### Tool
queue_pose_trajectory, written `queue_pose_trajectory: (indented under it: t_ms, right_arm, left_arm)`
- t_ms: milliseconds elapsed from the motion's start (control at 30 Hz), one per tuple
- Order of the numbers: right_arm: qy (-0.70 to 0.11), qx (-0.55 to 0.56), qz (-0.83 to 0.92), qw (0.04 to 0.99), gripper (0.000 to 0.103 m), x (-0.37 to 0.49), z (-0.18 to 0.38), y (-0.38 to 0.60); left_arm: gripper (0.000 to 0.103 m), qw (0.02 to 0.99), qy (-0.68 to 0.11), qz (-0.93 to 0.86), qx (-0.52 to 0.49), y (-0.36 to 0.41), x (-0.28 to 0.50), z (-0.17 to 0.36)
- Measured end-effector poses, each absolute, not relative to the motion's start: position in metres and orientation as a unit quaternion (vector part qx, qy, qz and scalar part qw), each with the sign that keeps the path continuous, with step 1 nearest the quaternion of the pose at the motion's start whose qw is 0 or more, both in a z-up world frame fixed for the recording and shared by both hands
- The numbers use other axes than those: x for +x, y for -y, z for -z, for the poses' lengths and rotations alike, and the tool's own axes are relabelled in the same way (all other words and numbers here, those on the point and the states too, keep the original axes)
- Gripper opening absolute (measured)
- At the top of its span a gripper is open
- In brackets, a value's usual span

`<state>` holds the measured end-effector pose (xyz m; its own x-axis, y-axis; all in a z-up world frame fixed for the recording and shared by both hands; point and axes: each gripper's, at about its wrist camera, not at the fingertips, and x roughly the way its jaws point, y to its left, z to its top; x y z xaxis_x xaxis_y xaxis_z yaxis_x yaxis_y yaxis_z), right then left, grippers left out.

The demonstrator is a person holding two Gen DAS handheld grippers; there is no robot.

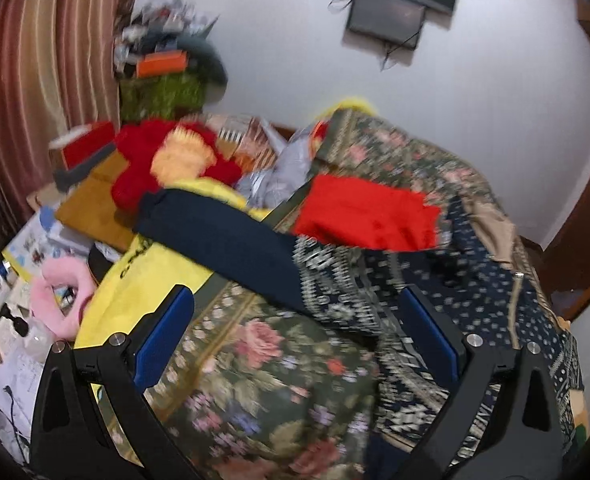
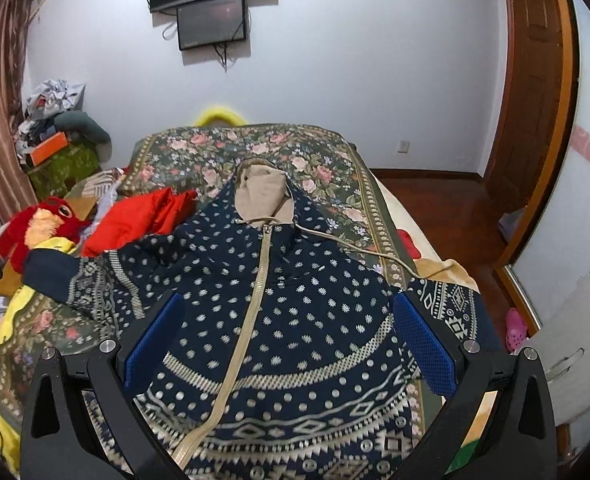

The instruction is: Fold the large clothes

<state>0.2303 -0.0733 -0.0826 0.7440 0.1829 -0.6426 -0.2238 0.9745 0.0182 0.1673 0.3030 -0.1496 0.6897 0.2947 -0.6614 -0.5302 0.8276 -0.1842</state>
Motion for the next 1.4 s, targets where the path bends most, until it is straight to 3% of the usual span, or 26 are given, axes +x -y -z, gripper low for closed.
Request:
queue_pose_trajectory:
  t_ms: [533,733,933,1100,1167,1233,1400]
  right_arm:
    - [-0.460,-0.060,-0.126,0.877,0.103,0.319,0.161,0.038]
    - [-0.480,-0.065,-0.138,0.864,0.103,0.332,0.173,0.026]
    - [-0.477,-0.075,-0.140,0.864,0.103,0.333,0.174,0.020]
    - [-0.477,-0.070,-0.135,0.866,0.103,0.332,0.170,0.027]
    - [-0.477,-0.061,-0.135,0.866,0.103,0.331,0.166,0.033]
    - [-0.478,-0.052,-0.136,0.866,0.103,0.329,0.161,0.040]
    - [-0.466,-0.053,-0.131,0.873,0.103,0.323,0.145,0.057]
  left_arm:
    - [0.103,0.818,-0.403,-0.215,-0.350,-0.461,0.225,0.243]
    - [0.099,0.789,-0.392,-0.187,-0.434,-0.492,0.234,0.269]
    - [0.073,0.795,-0.378,-0.228,-0.416,-0.513,0.242,0.269]
    - [0.040,0.792,-0.387,-0.259,-0.396,-0.525,0.255,0.267]
    - [0.019,0.796,-0.389,-0.266,-0.380,-0.521,0.259,0.259]
    - [0.007,0.803,-0.394,-0.277,-0.350,-0.512,0.264,0.244]
    - [0.005,0.837,-0.369,-0.260,-0.309,-0.483,0.269,0.193]
